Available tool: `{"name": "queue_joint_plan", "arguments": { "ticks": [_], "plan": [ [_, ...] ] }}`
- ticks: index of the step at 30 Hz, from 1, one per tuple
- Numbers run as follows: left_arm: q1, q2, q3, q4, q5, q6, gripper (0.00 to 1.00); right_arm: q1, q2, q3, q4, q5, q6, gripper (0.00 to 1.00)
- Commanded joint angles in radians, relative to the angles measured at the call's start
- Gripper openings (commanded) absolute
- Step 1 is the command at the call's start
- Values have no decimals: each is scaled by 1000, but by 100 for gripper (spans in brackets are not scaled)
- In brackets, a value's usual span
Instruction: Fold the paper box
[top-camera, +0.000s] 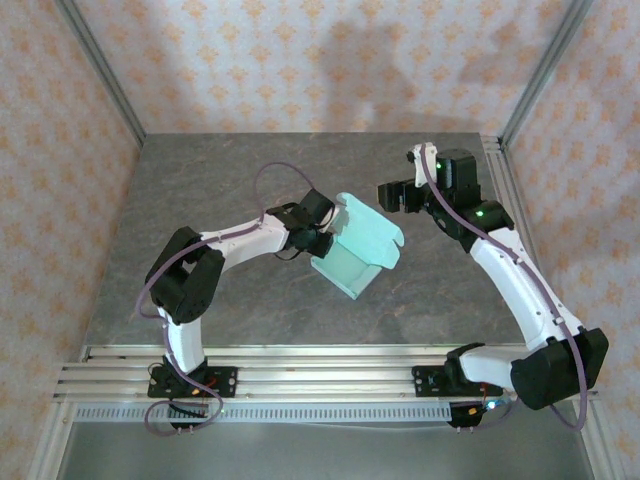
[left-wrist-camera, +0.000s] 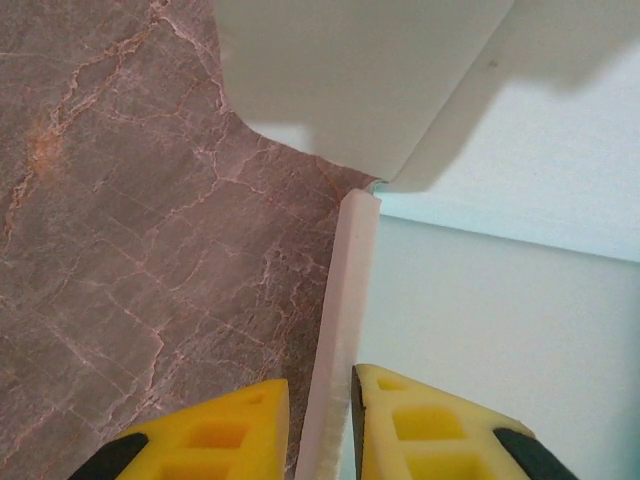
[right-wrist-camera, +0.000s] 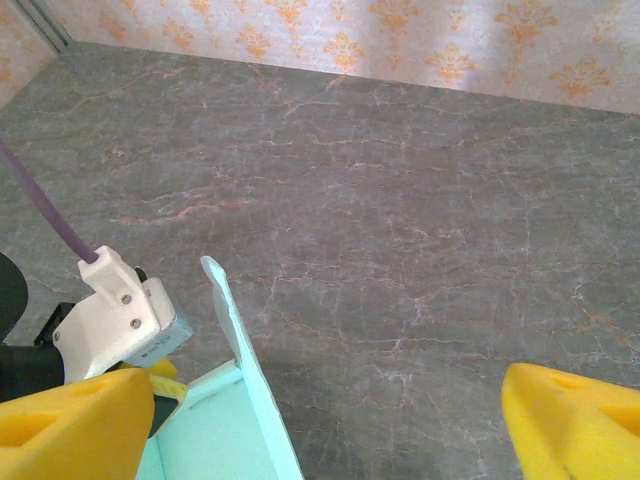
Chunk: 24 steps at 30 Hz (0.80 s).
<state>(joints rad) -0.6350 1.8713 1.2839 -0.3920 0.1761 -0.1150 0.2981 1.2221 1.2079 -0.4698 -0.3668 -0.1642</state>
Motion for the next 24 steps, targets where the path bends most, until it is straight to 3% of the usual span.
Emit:
{"name": "queue_joint_plan", "arguments": {
  "ticks": [1,6,17,20,24],
  "plan": [
    [-6,17,1,12,6,-13,26,-1,-7,-15,29,-5,4,90],
    [-8,32,3,9,0,-8,30,-1,-4,-13,30,-3,5,90],
    [-9,29,-7,23,-19,-25,14,-1,-3,-5,25,3,13,89],
    [-9,15,-18,20,-67,-58,13,-1,-5,-5,27,16,35,88],
    [-8,-6,-31,-8,-219,-173,10,-2,-16,-17,47,60,100,87]
  ]
}}
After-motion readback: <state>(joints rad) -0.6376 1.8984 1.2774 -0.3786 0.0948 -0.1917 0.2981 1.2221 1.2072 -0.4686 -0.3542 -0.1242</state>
